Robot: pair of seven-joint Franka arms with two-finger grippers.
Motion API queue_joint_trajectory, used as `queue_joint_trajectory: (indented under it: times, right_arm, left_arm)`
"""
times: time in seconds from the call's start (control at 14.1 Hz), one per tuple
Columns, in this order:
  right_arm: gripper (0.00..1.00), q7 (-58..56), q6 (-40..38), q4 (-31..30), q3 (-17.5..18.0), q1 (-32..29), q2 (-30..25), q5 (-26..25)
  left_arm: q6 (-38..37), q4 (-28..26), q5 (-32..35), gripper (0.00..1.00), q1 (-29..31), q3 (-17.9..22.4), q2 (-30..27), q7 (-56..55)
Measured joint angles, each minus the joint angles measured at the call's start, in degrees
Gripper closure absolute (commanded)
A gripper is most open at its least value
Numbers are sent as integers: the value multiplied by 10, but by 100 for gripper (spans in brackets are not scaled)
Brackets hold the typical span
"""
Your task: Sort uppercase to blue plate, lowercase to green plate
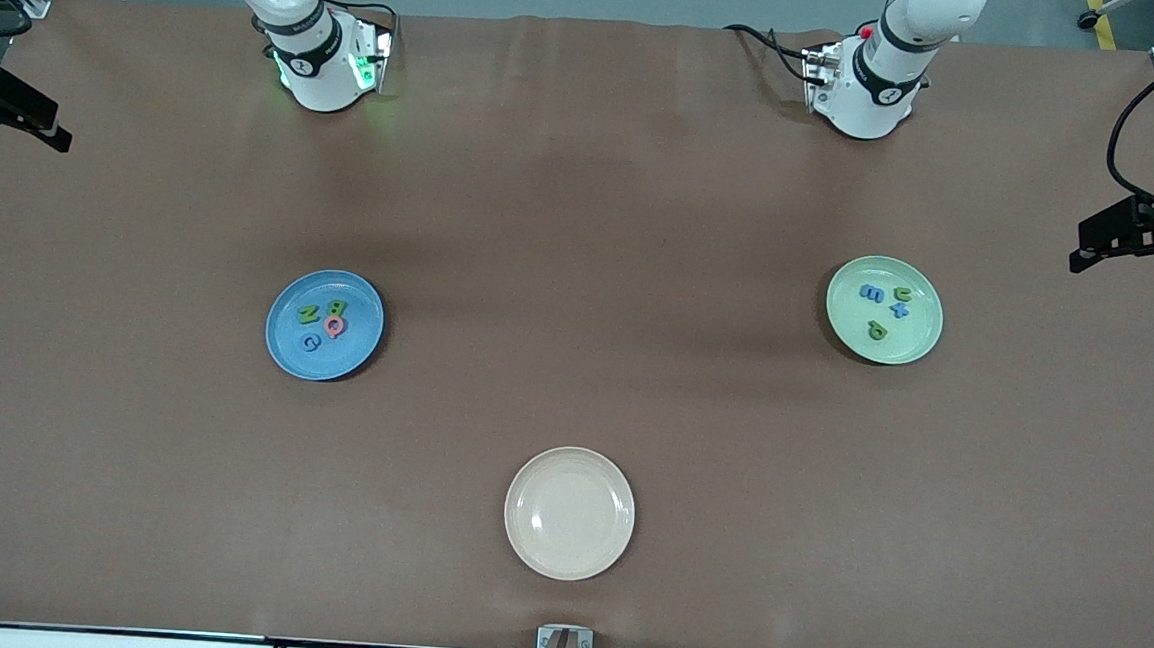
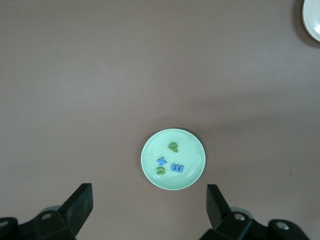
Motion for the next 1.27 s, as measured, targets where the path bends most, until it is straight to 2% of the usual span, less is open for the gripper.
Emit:
queue_joint_trajectory:
  times: [0.42, 0.71, 0.85, 0.99, 1.27]
  right_arm:
    - [0, 0, -5, -2, 2, 0, 0, 0]
    - [0, 0, -10, -2, 6, 1, -1, 0]
    - [0, 0, -10, -2, 9, 2, -1, 0]
    - [0, 0, -10, -2, 9, 2, -1, 0]
    - [0, 0, -10, -2, 9, 2, -1, 0]
  left_arm:
    - [0, 1, -1, 0, -286, 286, 0, -1]
    - [-1, 4, -17, 0, -548, 546, -17, -1]
    - [-4, 4, -22, 0, -647, 643, -29, -1]
    - [-7, 3, -22, 0, -684, 680, -37, -1]
    - [-10, -6, -23, 0, -692, 691, -49, -1]
